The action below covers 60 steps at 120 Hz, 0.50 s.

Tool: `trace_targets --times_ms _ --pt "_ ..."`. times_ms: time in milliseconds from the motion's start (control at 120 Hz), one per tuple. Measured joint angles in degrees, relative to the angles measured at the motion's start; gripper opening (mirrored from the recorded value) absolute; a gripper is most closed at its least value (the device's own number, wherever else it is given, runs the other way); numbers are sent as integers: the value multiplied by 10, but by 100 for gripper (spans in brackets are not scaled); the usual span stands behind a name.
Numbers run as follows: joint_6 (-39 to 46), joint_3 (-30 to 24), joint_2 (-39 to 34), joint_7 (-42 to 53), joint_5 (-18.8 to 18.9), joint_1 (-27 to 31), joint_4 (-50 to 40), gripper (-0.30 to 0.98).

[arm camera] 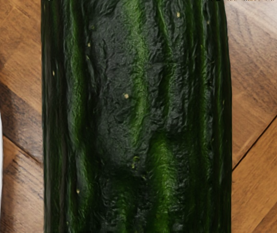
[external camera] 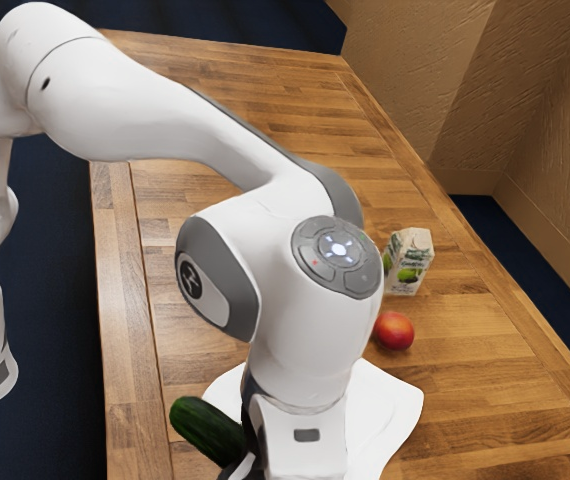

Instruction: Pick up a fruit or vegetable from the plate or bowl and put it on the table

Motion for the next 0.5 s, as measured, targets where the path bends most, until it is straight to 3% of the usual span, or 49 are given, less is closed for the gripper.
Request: trace_targets --times_ms 233,358,500 --pt "32 -20 49 -6 20 -6 10 19" --pt "46 -20 53 -5 25 -7 11 47" --pt "47 -20 51 -4 26 -6 11 61"
